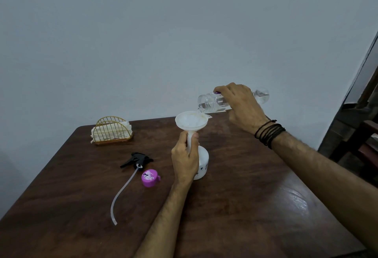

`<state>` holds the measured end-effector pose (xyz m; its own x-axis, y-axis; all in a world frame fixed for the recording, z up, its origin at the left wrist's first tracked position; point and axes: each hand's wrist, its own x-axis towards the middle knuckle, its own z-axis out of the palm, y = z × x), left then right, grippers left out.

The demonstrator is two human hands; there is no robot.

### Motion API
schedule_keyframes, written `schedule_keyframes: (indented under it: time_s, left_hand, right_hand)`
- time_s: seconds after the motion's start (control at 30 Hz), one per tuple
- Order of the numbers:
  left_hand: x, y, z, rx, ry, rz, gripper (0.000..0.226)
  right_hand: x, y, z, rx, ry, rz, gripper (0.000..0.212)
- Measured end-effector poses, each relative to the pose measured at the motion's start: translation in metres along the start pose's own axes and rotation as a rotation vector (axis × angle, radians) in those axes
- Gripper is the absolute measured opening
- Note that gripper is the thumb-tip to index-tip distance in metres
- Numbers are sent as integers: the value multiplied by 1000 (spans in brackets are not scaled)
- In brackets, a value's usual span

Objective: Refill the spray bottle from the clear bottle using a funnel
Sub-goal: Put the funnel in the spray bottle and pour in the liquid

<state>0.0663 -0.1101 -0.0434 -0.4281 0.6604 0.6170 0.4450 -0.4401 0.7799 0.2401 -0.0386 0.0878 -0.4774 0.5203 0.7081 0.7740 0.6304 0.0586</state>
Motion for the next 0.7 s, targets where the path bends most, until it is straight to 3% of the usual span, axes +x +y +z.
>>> schedule_keyframes:
  time_s: [0.7]
  left_hand:
    - [1,0,0,9,-2,1,35]
  right_hand:
    - [2,2,-3,-22,-3,-7,72]
